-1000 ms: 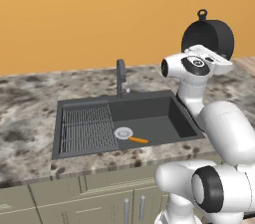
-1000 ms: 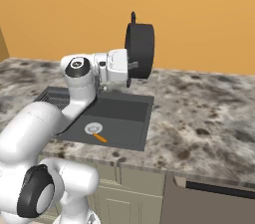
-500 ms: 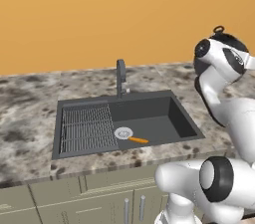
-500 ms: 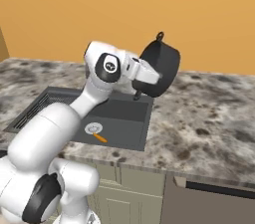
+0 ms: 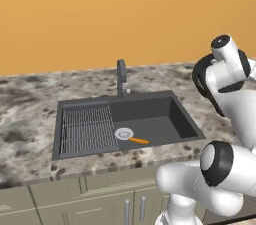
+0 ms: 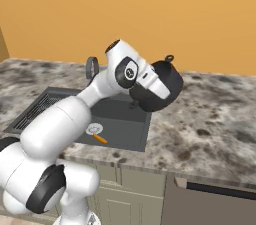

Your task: Dump the carrot from the pot into the sink. Then turn on the water and wash the carrot. Then turn off the water and put the carrot back in the pot.

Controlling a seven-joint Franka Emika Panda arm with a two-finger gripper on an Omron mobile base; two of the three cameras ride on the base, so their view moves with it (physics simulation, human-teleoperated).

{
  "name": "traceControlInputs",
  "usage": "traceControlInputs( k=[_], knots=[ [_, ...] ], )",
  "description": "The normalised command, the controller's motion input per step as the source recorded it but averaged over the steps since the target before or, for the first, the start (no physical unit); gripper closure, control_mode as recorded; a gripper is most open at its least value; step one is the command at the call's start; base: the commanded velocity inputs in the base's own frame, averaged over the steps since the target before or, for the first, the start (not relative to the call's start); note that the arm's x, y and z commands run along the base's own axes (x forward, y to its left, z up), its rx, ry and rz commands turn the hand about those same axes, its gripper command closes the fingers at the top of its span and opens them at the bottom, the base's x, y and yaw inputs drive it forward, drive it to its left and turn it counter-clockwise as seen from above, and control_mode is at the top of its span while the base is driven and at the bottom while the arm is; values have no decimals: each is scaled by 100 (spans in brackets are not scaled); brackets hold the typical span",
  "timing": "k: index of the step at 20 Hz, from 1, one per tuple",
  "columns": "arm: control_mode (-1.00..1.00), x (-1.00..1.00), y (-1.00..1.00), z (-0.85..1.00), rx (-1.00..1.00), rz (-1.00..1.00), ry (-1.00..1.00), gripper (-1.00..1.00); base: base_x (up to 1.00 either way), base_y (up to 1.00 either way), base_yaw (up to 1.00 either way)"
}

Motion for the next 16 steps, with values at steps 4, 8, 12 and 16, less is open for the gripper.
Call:
traceControlInputs(
  k=[4, 8, 12, 16],
  knots=[
    [-100, 0, -3, -52, 51, -8, 0, 100, 0, 0, 0],
    [-100, 0, 0, -54, 36, -7, 0, 100, 0, 0, 0],
    [-100, 0, 0, -70, 27, -5, 0, 100, 0, 0, 0],
    [-100, 0, 0, -71, 9, -2, 0, 100, 0, 0, 0]
  ],
)
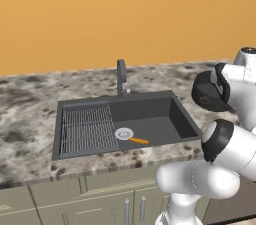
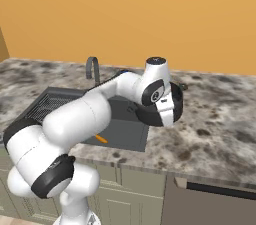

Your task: Dump the carrot from the pot into the sink. Then turn on the water and wash the carrot. Then turn off the water and put the carrot back in the pot.

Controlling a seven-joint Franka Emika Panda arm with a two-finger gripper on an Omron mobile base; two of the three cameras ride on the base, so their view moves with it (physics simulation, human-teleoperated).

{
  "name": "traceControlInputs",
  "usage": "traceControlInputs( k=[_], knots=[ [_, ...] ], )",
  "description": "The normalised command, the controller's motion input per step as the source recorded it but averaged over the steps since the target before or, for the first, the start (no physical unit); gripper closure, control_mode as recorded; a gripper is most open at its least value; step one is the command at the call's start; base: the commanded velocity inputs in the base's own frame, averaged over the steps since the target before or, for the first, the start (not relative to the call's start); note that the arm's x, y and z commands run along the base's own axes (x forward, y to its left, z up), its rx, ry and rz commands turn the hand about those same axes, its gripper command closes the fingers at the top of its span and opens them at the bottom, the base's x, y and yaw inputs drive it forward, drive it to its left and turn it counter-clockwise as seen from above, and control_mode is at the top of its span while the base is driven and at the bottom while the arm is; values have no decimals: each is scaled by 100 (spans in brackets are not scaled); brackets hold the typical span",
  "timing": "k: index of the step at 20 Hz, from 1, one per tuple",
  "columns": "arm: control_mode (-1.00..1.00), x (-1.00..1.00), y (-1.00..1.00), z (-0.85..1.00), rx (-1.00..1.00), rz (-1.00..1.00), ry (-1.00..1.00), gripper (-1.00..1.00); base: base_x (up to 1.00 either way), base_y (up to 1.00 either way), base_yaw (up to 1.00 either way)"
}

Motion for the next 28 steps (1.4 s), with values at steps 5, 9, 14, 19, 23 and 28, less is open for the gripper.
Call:
traceControlInputs(
  k=[5, 9, 14, 19, 23, 28],
  knots=[
    [-100, 0, 0, -68, 2, -4, 0, 100, 0, 0, 0],
    [-100, 9, 0, -63, 0, -7, 0, 100, 0, 0, 0],
    [-100, 23, 0, -59, 0, -11, 1, 100, 0, 0, 0],
    [-100, 31, -6, -42, 6, -14, 0, 100, 0, 0, 0],
    [-100, 27, -31, -37, 12, -14, 0, 100, 0, 0, 0],
    [-100, 18, -45, -34, 16, -14, 0, 100, 0, 0, 0]
  ],
)
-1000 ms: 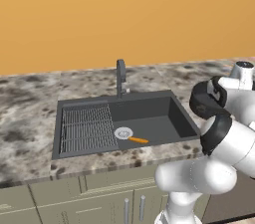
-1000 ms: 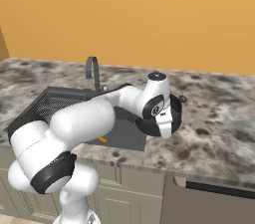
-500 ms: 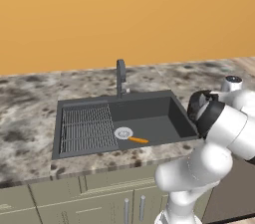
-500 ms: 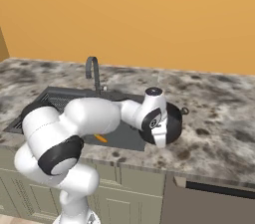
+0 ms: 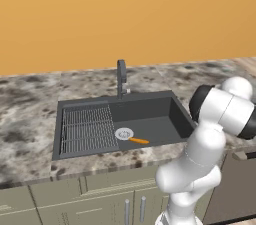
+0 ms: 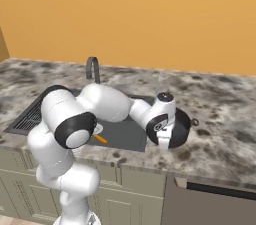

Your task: Dump the carrot from the pot into the sink. Then turn on the water and wash the carrot. Then turn off the water and put the carrot back in the pot.

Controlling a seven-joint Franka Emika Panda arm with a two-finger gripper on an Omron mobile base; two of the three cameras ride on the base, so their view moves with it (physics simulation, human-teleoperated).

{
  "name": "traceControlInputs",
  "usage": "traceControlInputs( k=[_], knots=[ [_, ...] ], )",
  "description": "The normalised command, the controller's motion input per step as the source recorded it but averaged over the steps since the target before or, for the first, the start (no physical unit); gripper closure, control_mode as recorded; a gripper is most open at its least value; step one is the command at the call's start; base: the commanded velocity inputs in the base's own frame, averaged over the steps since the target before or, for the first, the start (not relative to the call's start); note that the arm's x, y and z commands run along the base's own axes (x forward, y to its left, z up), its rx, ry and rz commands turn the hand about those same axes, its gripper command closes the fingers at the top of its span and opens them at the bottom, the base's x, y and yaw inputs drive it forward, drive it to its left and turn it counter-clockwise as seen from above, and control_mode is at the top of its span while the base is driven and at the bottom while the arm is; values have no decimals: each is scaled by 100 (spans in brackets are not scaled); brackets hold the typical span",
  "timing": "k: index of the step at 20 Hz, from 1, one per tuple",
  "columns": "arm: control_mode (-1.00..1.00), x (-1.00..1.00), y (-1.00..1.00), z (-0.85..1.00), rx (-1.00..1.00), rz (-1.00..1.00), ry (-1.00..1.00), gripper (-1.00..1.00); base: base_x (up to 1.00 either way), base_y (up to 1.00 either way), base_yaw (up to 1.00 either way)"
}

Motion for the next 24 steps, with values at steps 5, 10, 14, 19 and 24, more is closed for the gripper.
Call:
traceControlInputs(
  k=[5, 10, 14, 19, 24],
  knots=[
    [-100, 13, -19, -35, 9, -14, 0, 100, 0, 0, 0],
    [-100, 1, -2, -30, 2, -14, 0, 100, 0, 0, 0],
    [-100, -4, 0, -13, 0, -12, -3, -100, 0, 0, 0],
    [-100, -32, -7, -1, 4, -8, -5, -100, 0, 0, 0],
    [-100, -56, -25, 0, 12, -5, -8, -100, 0, 0, 0]
  ],
)
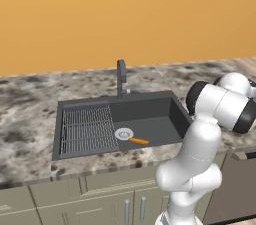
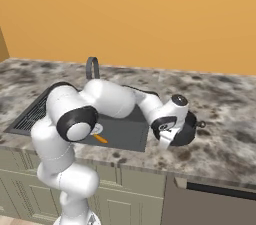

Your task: Dump the carrot from the pot into the sink. Then turn on the water and wash the carrot. Then turn off the water and put the carrot back in the pot.

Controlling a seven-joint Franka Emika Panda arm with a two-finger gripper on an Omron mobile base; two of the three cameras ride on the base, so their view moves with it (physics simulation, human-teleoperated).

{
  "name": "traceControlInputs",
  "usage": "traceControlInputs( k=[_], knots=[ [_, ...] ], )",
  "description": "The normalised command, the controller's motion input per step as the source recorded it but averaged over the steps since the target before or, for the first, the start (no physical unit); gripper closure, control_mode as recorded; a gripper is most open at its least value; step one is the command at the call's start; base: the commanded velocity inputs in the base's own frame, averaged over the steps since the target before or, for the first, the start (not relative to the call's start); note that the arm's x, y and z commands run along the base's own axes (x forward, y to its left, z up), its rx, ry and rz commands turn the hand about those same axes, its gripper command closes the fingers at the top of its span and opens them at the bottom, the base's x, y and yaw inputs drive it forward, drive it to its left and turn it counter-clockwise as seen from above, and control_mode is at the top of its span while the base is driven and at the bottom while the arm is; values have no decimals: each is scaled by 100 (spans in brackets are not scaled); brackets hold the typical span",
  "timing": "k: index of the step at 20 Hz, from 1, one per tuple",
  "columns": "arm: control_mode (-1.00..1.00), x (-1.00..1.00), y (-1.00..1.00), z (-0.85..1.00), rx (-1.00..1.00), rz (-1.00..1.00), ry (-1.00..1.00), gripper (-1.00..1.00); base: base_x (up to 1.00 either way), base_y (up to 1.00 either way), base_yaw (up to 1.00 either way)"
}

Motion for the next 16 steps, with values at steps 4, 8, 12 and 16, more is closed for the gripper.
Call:
traceControlInputs(
  k=[4, 8, 12, 16],
  knots=[
    [-100, -68, -6, 26, 17, 0, -11, -100, 0, 0, 0],
    [-100, -41, 2, 63, 17, 2, -8, -100, 0, 0, 0],
    [-100, 2, 17, 56, 13, 5, -12, -100, 0, 0, 0],
    [-100, 13, 26, 43, 13, 11, -17, -100, 0, 0, 0]
  ],
)
